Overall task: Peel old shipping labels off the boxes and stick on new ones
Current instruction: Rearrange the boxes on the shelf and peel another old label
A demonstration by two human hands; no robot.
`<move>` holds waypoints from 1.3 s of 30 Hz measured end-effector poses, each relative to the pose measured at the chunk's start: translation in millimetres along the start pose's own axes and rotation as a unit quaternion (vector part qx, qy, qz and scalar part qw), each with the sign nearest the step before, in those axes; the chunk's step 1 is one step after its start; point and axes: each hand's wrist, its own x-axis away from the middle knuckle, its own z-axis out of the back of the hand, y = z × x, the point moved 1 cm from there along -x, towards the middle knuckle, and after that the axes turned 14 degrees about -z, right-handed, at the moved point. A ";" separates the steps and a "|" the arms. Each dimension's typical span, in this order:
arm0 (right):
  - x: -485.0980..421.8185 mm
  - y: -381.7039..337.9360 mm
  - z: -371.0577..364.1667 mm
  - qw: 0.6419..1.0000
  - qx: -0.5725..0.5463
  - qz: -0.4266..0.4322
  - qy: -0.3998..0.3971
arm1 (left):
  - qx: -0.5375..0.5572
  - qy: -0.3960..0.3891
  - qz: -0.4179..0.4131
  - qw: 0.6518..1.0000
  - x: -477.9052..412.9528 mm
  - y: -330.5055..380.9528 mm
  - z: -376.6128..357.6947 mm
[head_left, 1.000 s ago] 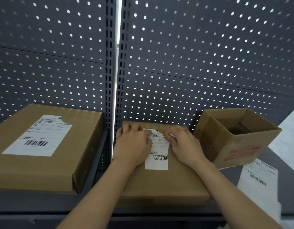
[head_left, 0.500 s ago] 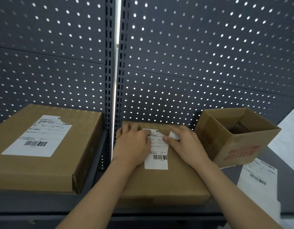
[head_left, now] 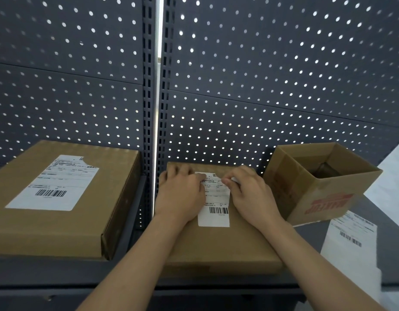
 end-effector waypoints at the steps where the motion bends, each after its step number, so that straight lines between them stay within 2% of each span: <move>1: 0.9 -1.2 1.2 1.000 -0.010 0.007 0.003 | 0.000 -0.002 -0.001 1.000 -0.3 -0.2 -0.1; 9: 2.5 0.1 2.7 0.995 -0.071 0.066 0.013 | -0.004 -0.002 -0.004 1.000 0.7 -2.0 -1.9; 29: 8.5 -4.9 12.7 0.973 -0.190 0.110 0.069 | 0.049 0.003 -0.008 0.999 0.3 -5.3 3.7; 34: 4.8 -0.2 9.9 0.974 -0.211 0.067 0.041 | 0.096 -0.016 -0.027 0.995 5.8 -19.7 14.8; 39: 5.4 -4.3 11.1 0.966 -0.250 0.064 0.008 | 0.138 -0.027 0.028 0.990 23.9 -31.0 18.1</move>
